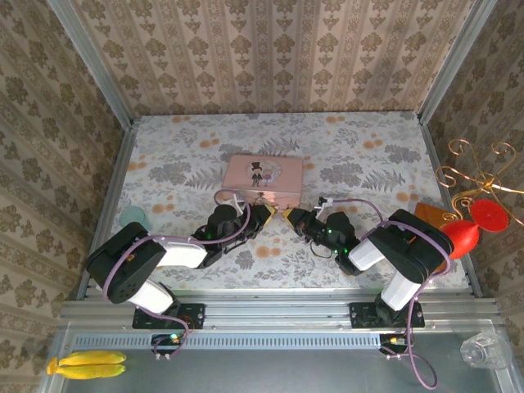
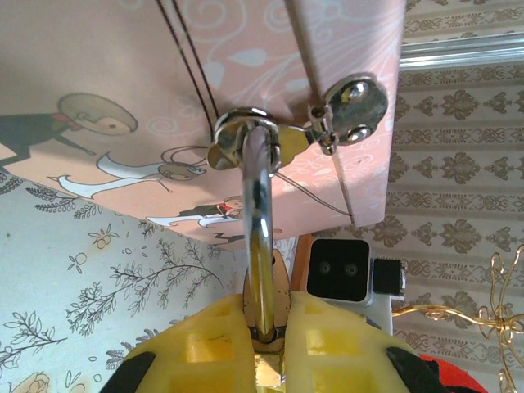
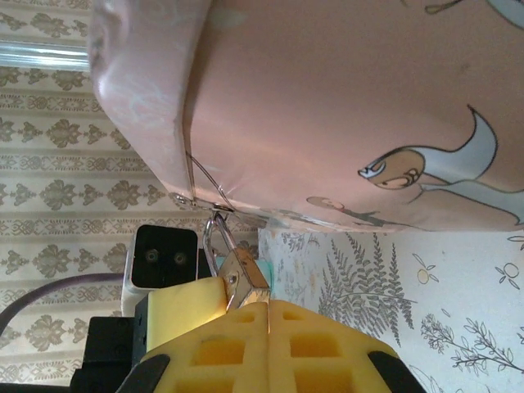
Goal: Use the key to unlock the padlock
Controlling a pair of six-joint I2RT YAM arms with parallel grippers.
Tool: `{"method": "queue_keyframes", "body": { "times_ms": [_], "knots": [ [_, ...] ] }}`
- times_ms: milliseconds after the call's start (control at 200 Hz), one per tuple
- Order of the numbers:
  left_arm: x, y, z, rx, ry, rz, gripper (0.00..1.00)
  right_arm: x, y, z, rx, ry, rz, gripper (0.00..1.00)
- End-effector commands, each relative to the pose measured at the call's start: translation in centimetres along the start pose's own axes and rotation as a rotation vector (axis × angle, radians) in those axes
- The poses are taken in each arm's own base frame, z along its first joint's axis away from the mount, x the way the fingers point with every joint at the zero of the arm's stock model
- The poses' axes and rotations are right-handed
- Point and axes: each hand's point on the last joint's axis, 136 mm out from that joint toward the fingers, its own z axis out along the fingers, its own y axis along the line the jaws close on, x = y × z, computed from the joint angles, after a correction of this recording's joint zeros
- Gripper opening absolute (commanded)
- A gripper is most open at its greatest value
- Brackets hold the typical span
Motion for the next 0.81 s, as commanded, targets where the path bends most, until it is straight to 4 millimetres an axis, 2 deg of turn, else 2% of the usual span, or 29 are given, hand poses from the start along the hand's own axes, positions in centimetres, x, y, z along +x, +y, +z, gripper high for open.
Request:
{"method": "queue_keyframes", "body": {
  "times_ms": [0,135,425,800],
  "knots": [
    [1.3,-7.4,-0.4,0.242,0.060,0.075,0.00,-0.7,-0.9,0.3,0.036,-0.027,0.015,0.00],
    [1.3,-7.6,-0.4,0.245,0.061,0.077,0.00,-0.3,-0.4,0.5,0.022,-0.012,0.007,0.00],
    [1.2,-8.5,-0.1,0.269,0.061,0.077,0.00,1.7,0.2,1.9,0.009,0.035,0.010,0.00],
    [1.2,-8.5,-0.1,0.266,0.062,0.079,0.00,1.4,0.4,1.8,0.006,0.012,-0.002,0.00]
  ]
}}
